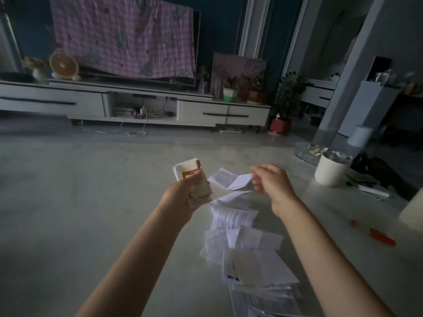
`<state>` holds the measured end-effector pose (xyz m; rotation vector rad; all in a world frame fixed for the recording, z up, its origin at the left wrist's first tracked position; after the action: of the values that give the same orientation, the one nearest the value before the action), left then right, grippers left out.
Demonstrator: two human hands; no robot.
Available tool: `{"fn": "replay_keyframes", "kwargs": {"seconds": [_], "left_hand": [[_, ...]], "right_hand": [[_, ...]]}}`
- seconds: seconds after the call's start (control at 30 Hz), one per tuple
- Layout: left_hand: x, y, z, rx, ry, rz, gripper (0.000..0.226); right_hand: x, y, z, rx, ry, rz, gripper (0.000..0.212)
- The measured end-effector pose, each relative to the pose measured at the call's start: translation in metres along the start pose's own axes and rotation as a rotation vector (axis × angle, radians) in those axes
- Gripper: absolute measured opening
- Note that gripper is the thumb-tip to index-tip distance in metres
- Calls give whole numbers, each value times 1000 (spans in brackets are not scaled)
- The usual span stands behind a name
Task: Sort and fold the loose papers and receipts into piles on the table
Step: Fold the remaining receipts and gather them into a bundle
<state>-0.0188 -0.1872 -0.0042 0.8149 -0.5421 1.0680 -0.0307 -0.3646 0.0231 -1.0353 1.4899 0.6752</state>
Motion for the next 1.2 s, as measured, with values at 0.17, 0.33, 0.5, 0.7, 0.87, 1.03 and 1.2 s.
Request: {"fn": "replay_keyframes", "kwargs": {"seconds": [0.17,0.33,0.5,0.7,0.87,1.03,1.2], "left_hand": [[-2,-2,-4,68,-17,-37,15],[-3,-6,-4,56,8,-73,18],[16,-10,-15,-19,54,-46,19],[31,-3,-21,-11,114,-44,16],[23,7,-1,-84,48,-63,19],[17,16,15,-106,-45,57,17],[19,21,19,-172,-79,121,25]], "right_hand": [[20,-37,4,-172,130,369,42],[36,-56,24,-166,138,449,23],[23,-57,10,139,-310,244,16],[-20,-10,-14,85,-579,18,25],[-32,25,5,60,-102,-282,23],[-34,58,39,-70,513,-837,16],[-35,61,46,-189,373,-721,47]]}}
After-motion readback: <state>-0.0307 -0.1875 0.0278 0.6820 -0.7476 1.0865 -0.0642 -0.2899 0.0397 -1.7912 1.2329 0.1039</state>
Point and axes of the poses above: each hand's wrist, its own y-axis away from the middle knuckle, its own z-axis out of the palm, x = y × z, the point moved 2 cm from there along -y, towards the middle knuckle, and after that the axes turned 4 degrees about -z, right-handed, at the moved point
